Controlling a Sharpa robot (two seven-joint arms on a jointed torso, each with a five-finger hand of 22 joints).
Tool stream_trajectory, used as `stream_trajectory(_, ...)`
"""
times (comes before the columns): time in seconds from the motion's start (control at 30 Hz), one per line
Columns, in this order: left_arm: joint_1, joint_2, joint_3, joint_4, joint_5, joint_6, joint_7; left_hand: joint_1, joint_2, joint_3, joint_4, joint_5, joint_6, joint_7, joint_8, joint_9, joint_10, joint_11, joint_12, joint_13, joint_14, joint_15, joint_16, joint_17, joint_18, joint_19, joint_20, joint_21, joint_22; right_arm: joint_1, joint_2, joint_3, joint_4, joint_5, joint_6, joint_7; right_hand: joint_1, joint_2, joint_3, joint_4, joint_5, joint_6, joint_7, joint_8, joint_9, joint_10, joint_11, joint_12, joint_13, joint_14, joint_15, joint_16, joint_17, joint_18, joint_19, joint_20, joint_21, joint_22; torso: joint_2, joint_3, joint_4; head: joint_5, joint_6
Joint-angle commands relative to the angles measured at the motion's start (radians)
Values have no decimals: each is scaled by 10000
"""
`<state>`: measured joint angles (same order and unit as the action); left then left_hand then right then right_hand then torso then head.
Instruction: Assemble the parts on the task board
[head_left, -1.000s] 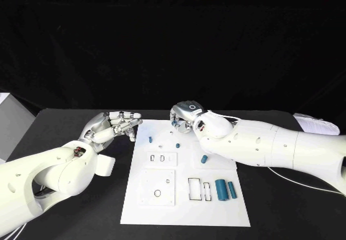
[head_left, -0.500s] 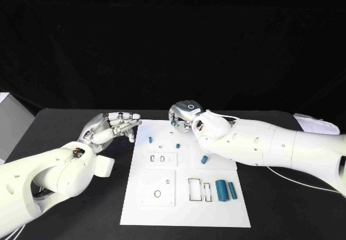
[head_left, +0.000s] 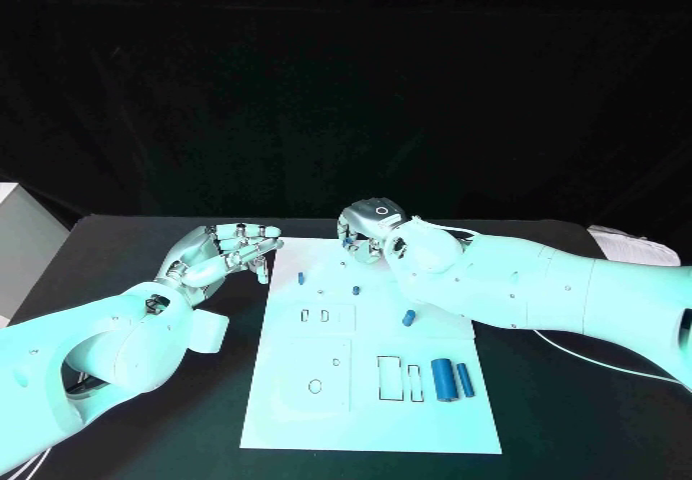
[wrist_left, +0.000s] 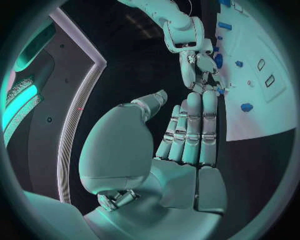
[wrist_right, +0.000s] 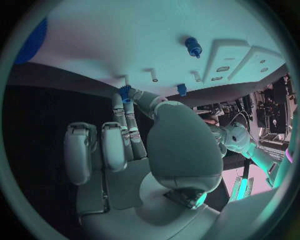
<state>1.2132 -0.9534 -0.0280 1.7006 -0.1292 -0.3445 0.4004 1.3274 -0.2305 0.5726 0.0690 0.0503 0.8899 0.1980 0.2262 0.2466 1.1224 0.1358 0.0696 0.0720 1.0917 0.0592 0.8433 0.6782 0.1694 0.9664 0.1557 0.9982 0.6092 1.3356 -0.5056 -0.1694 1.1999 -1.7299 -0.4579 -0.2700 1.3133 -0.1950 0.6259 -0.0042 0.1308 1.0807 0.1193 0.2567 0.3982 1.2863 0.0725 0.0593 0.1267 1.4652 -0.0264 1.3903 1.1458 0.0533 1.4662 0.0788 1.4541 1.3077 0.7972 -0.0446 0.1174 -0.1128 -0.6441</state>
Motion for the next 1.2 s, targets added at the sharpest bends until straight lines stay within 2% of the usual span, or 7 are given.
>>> stream_trajectory(0.03, 15, 12, 9, 9, 32, 94, 35, -26, 83, 20, -43, -5, -62, 3, -48, 11, -81, -19, 23, 8, -79, -8, 42, 13, 143, -67, -25, 54, 13, -121, -57, -86, 16, -115, 561, -137, -86, 12, -6, 53, -32, -18, 31, 64, -11, 64, -168, 31, 12, 300, 26, 66, -5, -155, 370, -17, -31, 901, 6, 5, 3, 8, 17)
stream_trajectory(0.5, 15, 7, 9, -22, 32, 96, 28, -26, 83, 20, -43, -5, -62, 3, -48, 11, -81, -19, 23, 8, -79, -8, 42, 13, 143, -67, -25, 54, 13, -122, -206, -86, 242, -320, 199, -361, -77, 10, 7, 47, -24, -8, 23, 70, 0, 71, -176, 39, 17, 302, 24, 75, 11, -160, 378, -15, -15, 925, 28, 7, 19, -3, 51)
stream_trajectory(0.67, 15, 8, 9, -29, 32, 99, 27, -26, 83, 20, -43, -5, -62, 3, -48, 11, -81, -19, 23, 8, -79, -8, 42, 13, 143, -67, -25, 54, 13, -123, -226, -86, 299, -348, 170, -381, -77, 5, 11, 45, -22, -3, 21, 73, 5, 75, -179, 42, 19, 305, 22, 81, 24, -162, 382, -15, -7, 937, 34, -5, 23, -2, 52)
stream_trajectory(1.2, 15, 2, 9, -70, 32, 97, 19, -29, 87, 22, -67, -5, -73, 6, -49, 23, -104, -13, 38, 12, -109, -2, 65, 7, 145, -114, -16, 106, 44, -123, -311, -86, 423, -365, 247, -399, -80, -1, 12, 46, -22, 1, 20, 75, 9, 78, -179, 44, 21, 305, 22, 84, 28, -165, 387, -15, 2, 950, 48, -12, 40, -3, 28)
